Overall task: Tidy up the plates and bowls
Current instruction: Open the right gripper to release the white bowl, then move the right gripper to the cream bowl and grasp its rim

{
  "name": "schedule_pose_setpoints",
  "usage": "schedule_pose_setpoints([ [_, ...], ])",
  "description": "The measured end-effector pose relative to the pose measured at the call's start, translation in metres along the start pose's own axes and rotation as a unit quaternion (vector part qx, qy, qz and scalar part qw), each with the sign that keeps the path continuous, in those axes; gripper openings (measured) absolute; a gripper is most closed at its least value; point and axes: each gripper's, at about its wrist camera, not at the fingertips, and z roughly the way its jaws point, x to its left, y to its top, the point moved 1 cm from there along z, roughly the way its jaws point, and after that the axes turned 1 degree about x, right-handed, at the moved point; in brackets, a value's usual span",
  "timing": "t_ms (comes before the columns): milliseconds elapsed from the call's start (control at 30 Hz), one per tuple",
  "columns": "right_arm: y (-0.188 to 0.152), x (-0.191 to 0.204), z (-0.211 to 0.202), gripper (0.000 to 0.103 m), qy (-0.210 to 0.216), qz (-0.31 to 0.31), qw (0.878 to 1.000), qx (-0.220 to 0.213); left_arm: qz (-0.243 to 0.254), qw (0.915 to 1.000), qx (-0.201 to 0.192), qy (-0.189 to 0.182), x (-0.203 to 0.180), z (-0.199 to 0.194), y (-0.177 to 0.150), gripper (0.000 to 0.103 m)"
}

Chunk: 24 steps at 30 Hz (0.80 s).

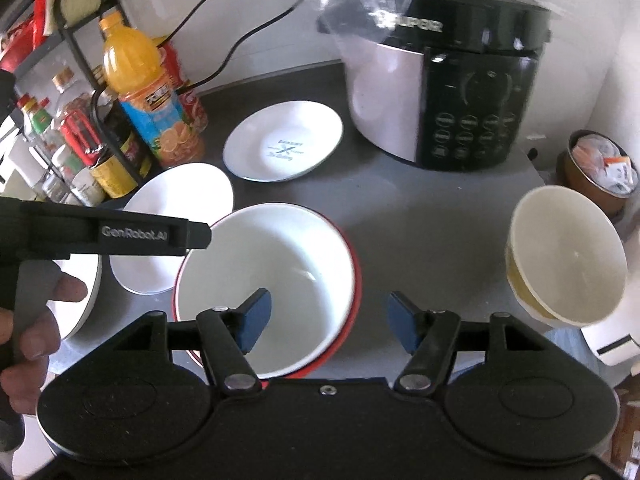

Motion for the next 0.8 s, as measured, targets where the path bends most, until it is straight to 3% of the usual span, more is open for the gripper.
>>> schedule_pose_setpoints([
  [67,-0.003,-0.008,-0.003,0.065,0.003,0.012,1.000,-0.003,0.005,1.0000,-0.001,-0.002,-0.007,-0.001,0.002,0.066],
  [133,-0.006,-0.018,-0.004,0.073,0.002,0.024,1.000,-0.005,0.009,0.9999,-0.003,-0.006,-0.014,-0.002,0.005,0.066],
  [300,-0.011,-0.046,-0.010,0.074,0.002,0.056,0.998,-0.008,0.033,0.9993,-0.006,-0.017,-0.042,0.001,0.010,0.066],
  [500,-0.013,-0.081,-0.016,0.073,-0.013,0.076,0.997,-0.014,0.055,0.9981,-0.010,-0.027,-0.077,0.006,0.013,0.066],
  [800,-0.015,-0.137,-0.009,0.062,-0.041,0.105,0.994,0.004,0.057,0.9982,-0.006,-0.018,-0.107,0.014,0.013,0.066],
])
